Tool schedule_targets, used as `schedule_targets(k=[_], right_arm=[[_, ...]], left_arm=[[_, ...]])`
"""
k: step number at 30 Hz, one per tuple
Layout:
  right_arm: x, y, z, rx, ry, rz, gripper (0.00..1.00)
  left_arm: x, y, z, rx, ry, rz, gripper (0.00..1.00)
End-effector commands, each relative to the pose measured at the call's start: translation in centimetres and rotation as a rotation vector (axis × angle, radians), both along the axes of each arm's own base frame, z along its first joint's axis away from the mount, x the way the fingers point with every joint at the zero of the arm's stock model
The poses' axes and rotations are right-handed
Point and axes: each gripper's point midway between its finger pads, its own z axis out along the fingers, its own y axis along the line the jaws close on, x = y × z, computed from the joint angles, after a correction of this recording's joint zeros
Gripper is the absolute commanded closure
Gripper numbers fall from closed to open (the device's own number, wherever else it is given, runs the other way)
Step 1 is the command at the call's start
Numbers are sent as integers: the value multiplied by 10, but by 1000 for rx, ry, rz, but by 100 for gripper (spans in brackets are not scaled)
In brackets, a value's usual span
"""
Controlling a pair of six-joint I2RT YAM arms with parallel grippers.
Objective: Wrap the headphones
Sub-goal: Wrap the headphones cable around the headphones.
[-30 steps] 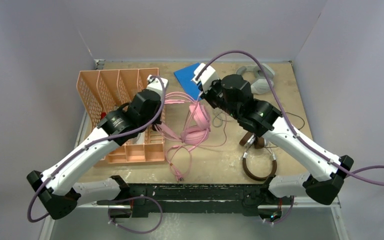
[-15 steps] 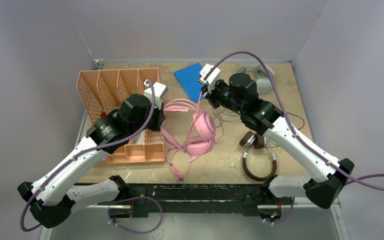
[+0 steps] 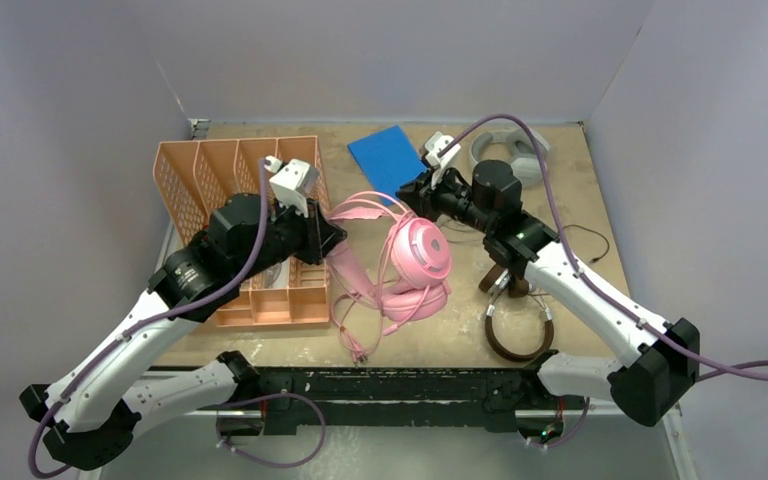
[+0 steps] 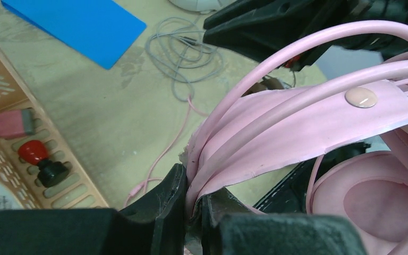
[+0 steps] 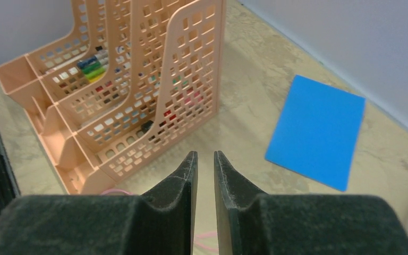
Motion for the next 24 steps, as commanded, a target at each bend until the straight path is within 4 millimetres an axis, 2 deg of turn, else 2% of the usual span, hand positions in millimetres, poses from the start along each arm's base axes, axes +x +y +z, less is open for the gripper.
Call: schedule_targets(k=[1,6,8,10,13,18,21,24], right_arm=[[-1,16,25,200,-13,40,79],[-1,32,8,243,56,100,69],[2,33,1,245,90,83,65],[10,19,-6,246,119,6,61],[18,-20,-18,281,158,-108,50],[0,-62,-36,271,174,-158,25],[-19,-67,-33,290,132,-106,8],[-34,-56,-40,269,126,7,2]], left_arm=[[-4,-15,70,-306,-61,-3,100],[4,-9,85,-355,-37,78,100],[9,-5,88,-357,-16,126,100],[14,0,89,-360,8,181,100],[17,5,95,-381,22,228,100],[22,14,105,-423,25,296,100],[25,16,106,-436,32,323,100],[28,16,106,-442,38,336,100]])
